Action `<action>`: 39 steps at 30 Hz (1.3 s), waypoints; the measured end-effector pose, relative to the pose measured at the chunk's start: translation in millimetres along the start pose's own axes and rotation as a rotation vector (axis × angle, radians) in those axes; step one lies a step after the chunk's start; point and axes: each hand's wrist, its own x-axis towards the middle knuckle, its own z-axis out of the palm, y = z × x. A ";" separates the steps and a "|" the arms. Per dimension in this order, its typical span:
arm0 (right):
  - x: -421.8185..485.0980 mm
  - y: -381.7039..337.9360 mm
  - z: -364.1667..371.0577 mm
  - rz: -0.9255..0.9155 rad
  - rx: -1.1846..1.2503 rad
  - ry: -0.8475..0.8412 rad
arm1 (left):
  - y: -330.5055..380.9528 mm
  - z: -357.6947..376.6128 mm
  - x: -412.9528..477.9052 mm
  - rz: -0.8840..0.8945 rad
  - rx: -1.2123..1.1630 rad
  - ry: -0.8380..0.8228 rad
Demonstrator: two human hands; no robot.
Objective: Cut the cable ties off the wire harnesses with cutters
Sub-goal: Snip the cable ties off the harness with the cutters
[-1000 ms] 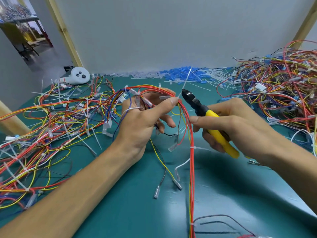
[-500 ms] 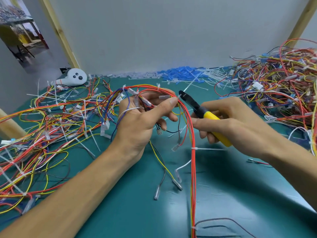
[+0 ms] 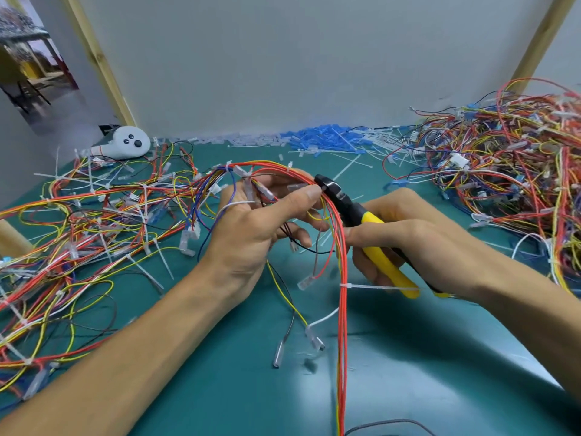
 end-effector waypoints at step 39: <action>5.3 10.4 8.3 -0.008 -0.038 0.119 | -3.9 -1.3 1.1 -0.086 -0.050 0.091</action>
